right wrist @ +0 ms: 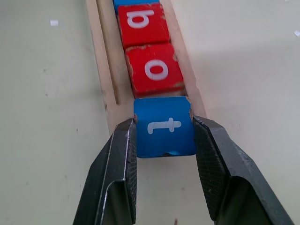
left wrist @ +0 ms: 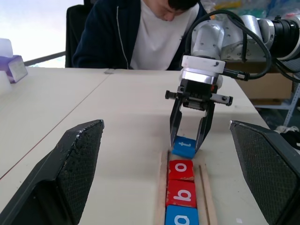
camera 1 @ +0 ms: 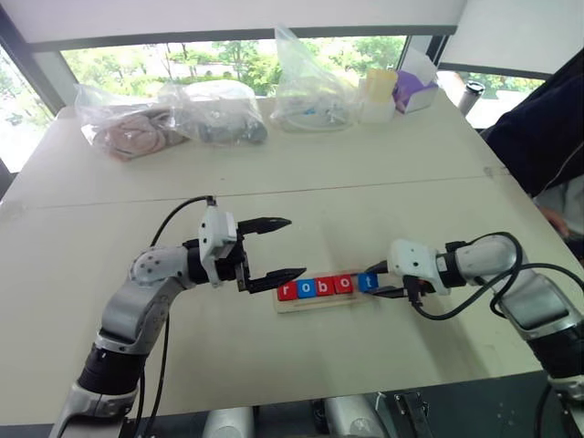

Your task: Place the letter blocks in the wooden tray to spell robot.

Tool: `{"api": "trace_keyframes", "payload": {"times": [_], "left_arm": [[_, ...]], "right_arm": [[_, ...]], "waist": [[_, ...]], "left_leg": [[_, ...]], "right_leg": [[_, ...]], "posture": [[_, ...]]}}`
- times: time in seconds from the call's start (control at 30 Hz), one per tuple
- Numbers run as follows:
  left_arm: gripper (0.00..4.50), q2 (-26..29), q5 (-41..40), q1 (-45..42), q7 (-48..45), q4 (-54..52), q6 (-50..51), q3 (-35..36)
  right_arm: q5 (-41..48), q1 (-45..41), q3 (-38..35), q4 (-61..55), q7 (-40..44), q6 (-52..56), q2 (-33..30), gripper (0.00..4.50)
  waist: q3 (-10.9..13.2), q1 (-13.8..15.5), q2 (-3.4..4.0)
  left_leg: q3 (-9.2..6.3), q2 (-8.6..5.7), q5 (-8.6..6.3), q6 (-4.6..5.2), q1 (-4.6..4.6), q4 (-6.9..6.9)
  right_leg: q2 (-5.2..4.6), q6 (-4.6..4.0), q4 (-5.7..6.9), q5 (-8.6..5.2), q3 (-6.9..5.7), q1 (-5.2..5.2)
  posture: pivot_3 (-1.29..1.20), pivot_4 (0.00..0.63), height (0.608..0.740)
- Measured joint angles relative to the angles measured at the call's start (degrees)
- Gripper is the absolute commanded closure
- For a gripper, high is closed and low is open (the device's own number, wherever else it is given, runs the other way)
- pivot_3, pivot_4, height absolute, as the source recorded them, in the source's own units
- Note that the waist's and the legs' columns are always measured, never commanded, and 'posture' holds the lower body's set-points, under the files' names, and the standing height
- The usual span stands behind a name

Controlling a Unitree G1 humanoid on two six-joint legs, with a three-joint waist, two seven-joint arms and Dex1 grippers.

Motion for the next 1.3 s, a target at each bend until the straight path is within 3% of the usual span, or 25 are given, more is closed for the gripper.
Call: {"api": "trace_keyframes", "payload": {"times": [1.23,1.3], "left_arm": [[0.0,0.1,0.0,1.0,0.8,-0.4,0.0,0.0],[0.0,0.1,0.0,1.0,0.8,-0.4,0.0,0.0]], "right_arm": [[-2.2,-3.3,2.0,3.3,2.0,-0.9,3.7,3.3],[-2.2,-3.4,2.1,3.3,2.2,-0.9,3.7,2.29]], "waist": [[0.0,0.0,0.0],[0.0,0.0,0.0]], "left_leg": [[0.0,0.0,0.0,0.0,0.0,0.03],[0.0,0.0,0.0,0.0,0.01,0.03]], "right_leg": [[0.0,-0.03,0.04,0.03,-0.01,0.0],[0.0,-0.03,0.04,0.03,-0.01,0.0]], "posture": [[0.0,0.15,0.74],[0.0,0.15,0.74]]}}
